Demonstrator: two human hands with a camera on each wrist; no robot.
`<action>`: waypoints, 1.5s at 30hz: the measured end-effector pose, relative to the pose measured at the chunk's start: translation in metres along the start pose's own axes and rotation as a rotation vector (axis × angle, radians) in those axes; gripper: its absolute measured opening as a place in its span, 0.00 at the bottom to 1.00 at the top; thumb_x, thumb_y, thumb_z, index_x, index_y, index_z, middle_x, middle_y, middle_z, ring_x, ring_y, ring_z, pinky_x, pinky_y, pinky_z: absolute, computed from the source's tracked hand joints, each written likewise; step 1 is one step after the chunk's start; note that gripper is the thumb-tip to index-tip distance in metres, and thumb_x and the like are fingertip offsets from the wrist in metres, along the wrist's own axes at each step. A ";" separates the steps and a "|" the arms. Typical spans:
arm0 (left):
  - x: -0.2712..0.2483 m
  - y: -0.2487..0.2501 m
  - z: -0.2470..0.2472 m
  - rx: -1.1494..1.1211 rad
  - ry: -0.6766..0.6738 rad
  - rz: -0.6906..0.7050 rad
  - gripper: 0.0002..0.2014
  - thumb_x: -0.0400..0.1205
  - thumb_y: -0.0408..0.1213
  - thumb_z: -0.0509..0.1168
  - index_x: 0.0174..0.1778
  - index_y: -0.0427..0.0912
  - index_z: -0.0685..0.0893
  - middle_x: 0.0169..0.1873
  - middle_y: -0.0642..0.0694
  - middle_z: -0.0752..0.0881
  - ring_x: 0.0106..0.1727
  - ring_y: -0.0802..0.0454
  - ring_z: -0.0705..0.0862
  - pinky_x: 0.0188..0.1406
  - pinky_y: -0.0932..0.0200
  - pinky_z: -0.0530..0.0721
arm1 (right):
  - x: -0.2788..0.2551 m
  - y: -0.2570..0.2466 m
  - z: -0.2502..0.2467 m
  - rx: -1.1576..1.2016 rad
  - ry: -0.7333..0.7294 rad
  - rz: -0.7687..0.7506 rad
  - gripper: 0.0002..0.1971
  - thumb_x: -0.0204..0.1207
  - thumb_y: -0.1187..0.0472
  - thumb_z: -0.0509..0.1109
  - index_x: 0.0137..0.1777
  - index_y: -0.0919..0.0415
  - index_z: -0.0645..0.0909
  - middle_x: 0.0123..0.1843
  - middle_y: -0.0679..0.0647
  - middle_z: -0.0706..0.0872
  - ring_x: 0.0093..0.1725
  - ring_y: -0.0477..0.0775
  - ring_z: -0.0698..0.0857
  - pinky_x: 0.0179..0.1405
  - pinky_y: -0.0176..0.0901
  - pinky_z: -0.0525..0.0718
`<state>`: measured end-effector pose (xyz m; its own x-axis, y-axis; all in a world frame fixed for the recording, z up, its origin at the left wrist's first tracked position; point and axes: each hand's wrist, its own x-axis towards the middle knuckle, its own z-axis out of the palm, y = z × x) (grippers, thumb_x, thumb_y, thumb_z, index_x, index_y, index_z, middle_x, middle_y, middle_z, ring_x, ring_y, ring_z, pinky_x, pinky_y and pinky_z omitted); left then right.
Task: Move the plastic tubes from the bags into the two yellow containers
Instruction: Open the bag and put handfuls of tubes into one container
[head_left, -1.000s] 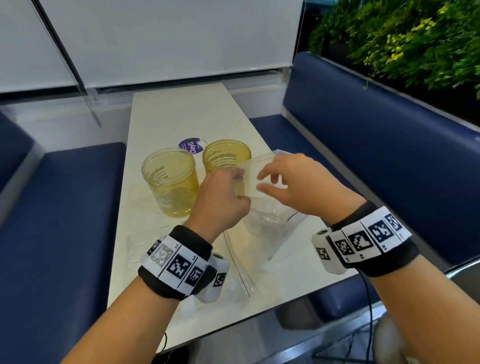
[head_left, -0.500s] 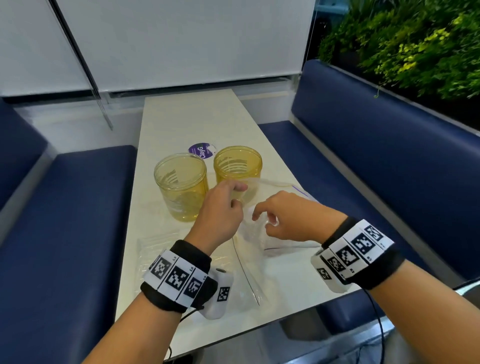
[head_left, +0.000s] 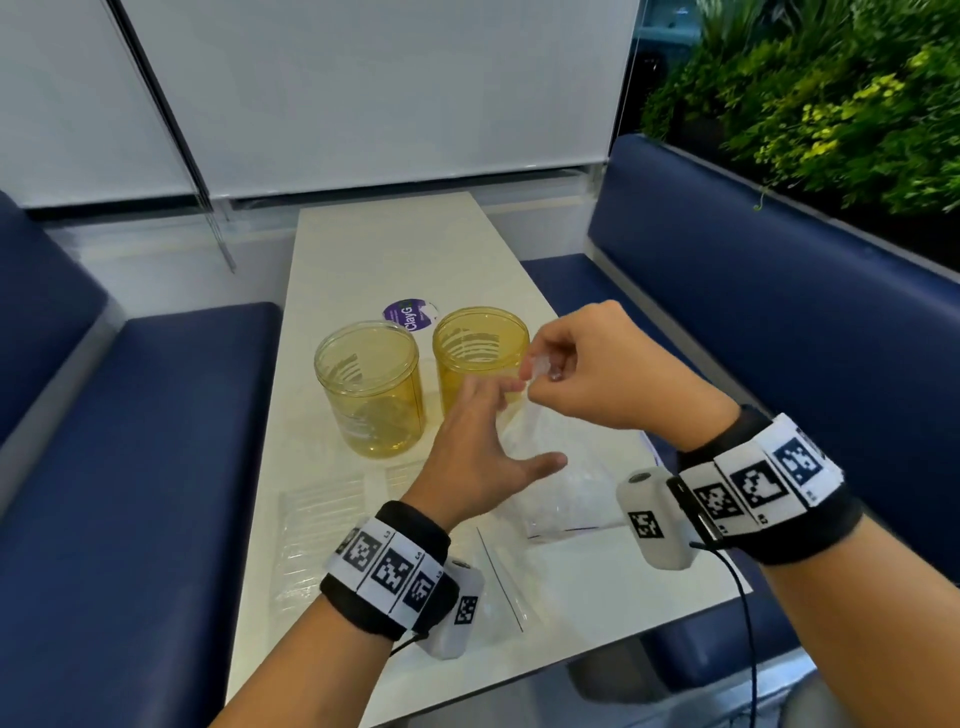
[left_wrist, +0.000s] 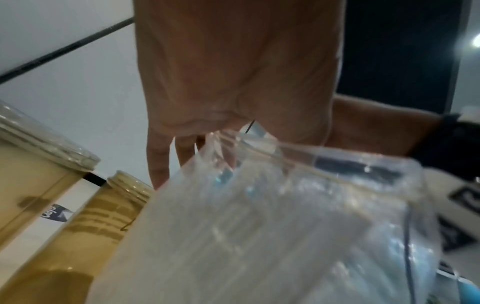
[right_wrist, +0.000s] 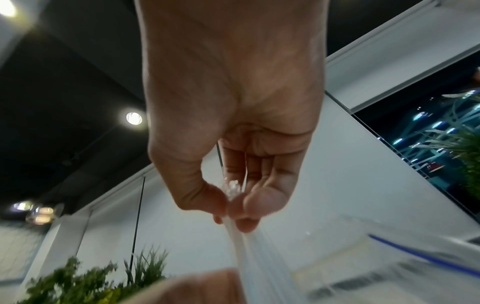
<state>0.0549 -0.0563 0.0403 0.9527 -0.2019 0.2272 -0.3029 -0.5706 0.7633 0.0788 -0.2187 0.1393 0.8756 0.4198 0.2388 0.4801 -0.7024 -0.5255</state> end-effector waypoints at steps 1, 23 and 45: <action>0.002 0.000 0.005 -0.021 0.036 0.007 0.32 0.73 0.54 0.80 0.70 0.51 0.76 0.58 0.56 0.73 0.56 0.63 0.73 0.54 0.75 0.74 | 0.001 -0.003 -0.003 0.043 0.019 -0.015 0.04 0.70 0.57 0.75 0.39 0.55 0.90 0.28 0.48 0.86 0.26 0.41 0.79 0.28 0.32 0.79; 0.005 -0.014 -0.007 -0.106 0.165 -0.141 0.26 0.73 0.47 0.82 0.60 0.52 0.76 0.52 0.51 0.77 0.50 0.56 0.79 0.45 0.71 0.75 | 0.037 -0.007 0.010 -0.036 0.100 -0.117 0.20 0.87 0.47 0.62 0.36 0.57 0.74 0.27 0.49 0.76 0.25 0.48 0.75 0.26 0.45 0.74; -0.019 -0.043 -0.030 -0.354 0.294 -0.310 0.26 0.85 0.17 0.54 0.64 0.54 0.80 0.65 0.43 0.77 0.60 0.46 0.87 0.50 0.52 0.93 | 0.158 0.098 0.077 -0.059 0.075 0.168 0.18 0.80 0.38 0.69 0.48 0.55 0.80 0.40 0.53 0.86 0.43 0.60 0.88 0.39 0.47 0.82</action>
<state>0.0510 -0.0037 0.0216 0.9779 0.1929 0.0805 -0.0291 -0.2557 0.9663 0.2606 -0.1769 0.0624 0.9442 0.2514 0.2127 0.3270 -0.7922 -0.5152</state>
